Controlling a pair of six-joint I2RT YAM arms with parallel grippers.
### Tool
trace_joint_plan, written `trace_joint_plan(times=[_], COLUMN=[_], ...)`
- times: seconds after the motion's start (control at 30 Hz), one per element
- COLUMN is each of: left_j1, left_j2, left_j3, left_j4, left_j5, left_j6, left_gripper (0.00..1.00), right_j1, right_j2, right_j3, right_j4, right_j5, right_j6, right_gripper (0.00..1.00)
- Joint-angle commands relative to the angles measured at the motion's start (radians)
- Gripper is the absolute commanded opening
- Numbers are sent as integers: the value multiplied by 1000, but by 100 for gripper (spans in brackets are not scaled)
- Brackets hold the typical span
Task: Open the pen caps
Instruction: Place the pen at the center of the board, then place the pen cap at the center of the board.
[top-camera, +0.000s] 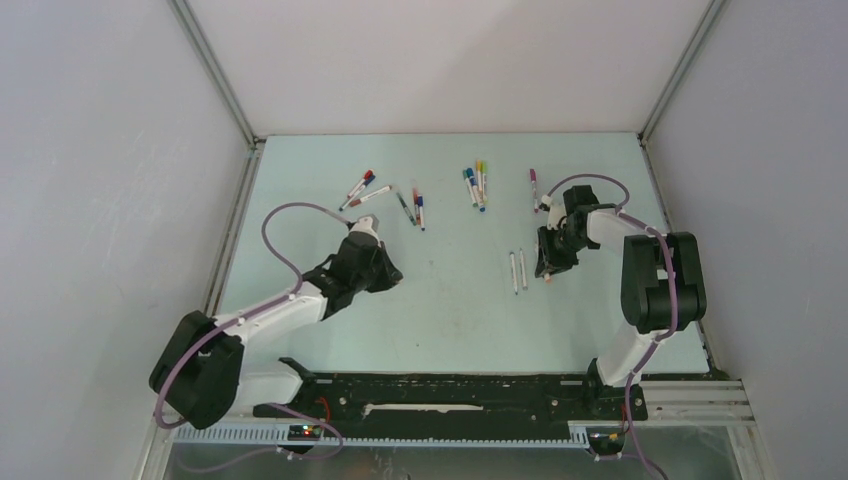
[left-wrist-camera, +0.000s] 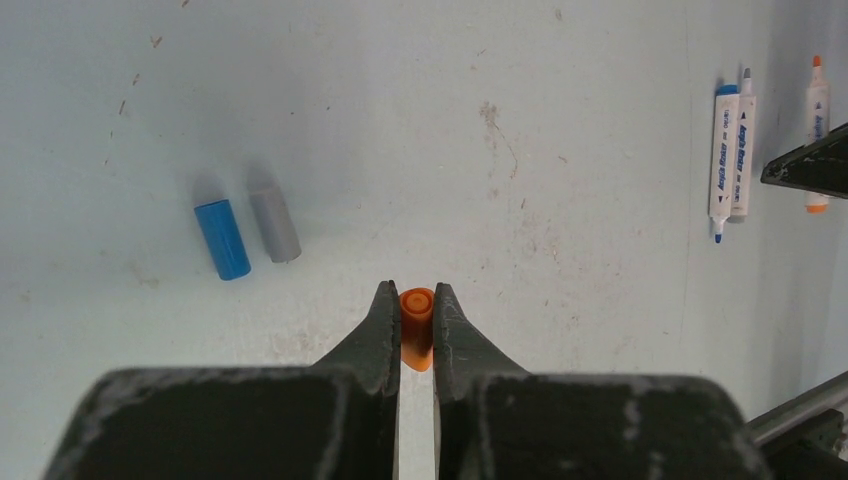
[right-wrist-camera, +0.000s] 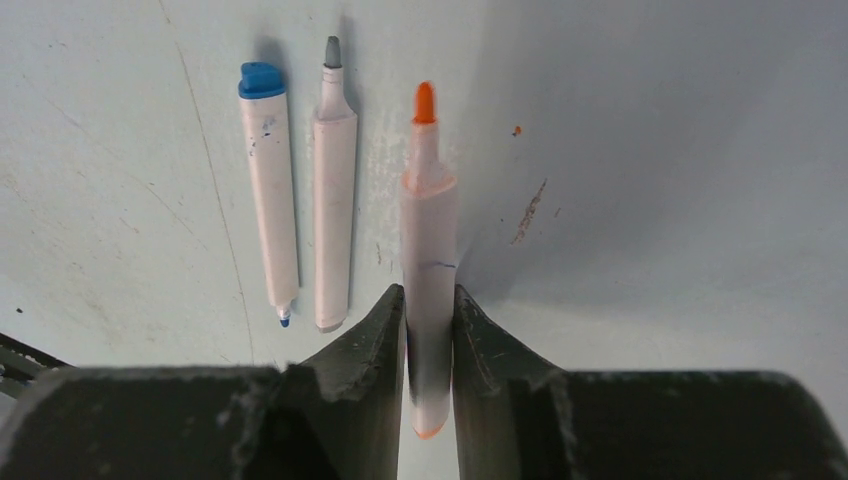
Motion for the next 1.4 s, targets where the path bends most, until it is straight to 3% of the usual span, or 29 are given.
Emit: trace_joint_plan(times=[0.0,0.63,0.97,1.37], left_j1=[-7,-10,-22,-24], left_j2=[25,167,245,318], left_j3=[65,166,244,275], left_j4=[5,-83,-161,-185], left_j5=[-21,-43,-96,-126], left_j6=[33,64,90,102], left_gripper=[7,10,12,24], right_j1=[-3,-22,-83,-152], right_j2=[12,-67,-112,-145], right_j3=[14,42,75,86], right_j4=[7,-16,-62,-108], right_j5=[7,-37,-159,-303], right_j6=[2,-36,-122,-202], right_gripper=[25,28,30,33])
